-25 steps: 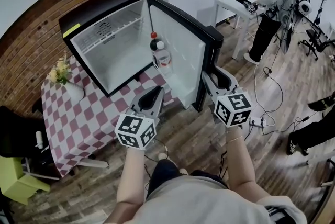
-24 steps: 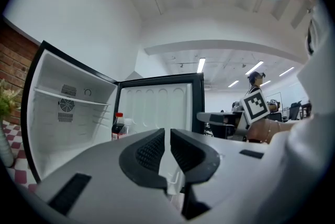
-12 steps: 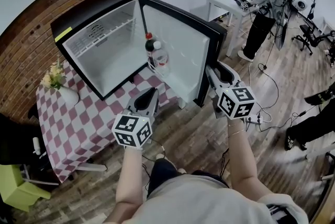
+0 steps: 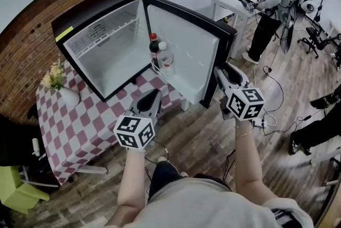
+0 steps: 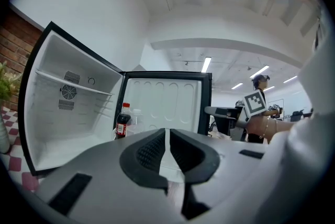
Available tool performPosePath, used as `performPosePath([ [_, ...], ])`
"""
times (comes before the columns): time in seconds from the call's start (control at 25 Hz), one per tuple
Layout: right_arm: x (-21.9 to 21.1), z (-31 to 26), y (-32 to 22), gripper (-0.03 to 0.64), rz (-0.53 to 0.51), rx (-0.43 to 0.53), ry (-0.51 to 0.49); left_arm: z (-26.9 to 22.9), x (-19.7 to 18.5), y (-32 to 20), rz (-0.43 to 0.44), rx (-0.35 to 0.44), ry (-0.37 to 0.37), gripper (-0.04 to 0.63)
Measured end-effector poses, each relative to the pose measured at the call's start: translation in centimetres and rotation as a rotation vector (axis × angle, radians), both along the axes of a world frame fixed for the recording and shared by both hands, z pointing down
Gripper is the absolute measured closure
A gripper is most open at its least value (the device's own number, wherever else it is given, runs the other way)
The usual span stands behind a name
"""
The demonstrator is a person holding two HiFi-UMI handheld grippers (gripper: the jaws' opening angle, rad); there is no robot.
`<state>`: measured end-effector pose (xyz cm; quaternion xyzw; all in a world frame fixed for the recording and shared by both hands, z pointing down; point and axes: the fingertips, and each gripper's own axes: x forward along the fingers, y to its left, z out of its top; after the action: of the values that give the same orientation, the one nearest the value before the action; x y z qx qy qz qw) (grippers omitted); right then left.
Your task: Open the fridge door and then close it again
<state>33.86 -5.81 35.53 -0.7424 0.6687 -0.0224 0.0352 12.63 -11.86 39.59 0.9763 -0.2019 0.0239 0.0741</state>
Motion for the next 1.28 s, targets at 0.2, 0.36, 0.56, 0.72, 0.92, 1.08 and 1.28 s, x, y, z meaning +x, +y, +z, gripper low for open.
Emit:
performPosePath([
  [0.2, 0.02, 0.06, -0.01, 0.469, -0.015, 0.008, -0.004, -0.08, -0.34, -0.24, 0.005, 0.012, -0.015, 0.568],
  [0.36, 0.07, 0.06, -0.02, 0.469, -0.010, 0.008, -0.004, 0.00, -0.51, -0.38, 0.000, 0.010, -0.019, 0.572],
  [0.56, -0.17, 0.03, 0.01, 0.469, -0.004, 0.013, -0.004, 0.02, -0.63, -0.45, -0.005, 0.005, -0.023, 0.575],
  [0.72, -0.15, 0.11, 0.05, 0.469, 0.005, 0.018, -0.007, -0.16, -0.65, -0.54, -0.009, 0.005, -0.018, 0.575],
  [0.92, -0.06, 0.08, -0.01, 0.469, 0.001, 0.016, -0.003, 0.12, -0.15, -0.42, -0.006, 0.003, -0.024, 0.577],
  [1.08, -0.03, -0.15, -0.07, 0.469, 0.001, 0.014, -0.004, -0.15, 0.07, -0.37, -0.001, 0.002, -0.022, 0.577],
  [1.28, -0.46, 0.06, -0.03, 0.469, -0.006, 0.014, -0.003, -0.09, 0.00, -0.23, 0.001, -0.002, -0.016, 0.578],
])
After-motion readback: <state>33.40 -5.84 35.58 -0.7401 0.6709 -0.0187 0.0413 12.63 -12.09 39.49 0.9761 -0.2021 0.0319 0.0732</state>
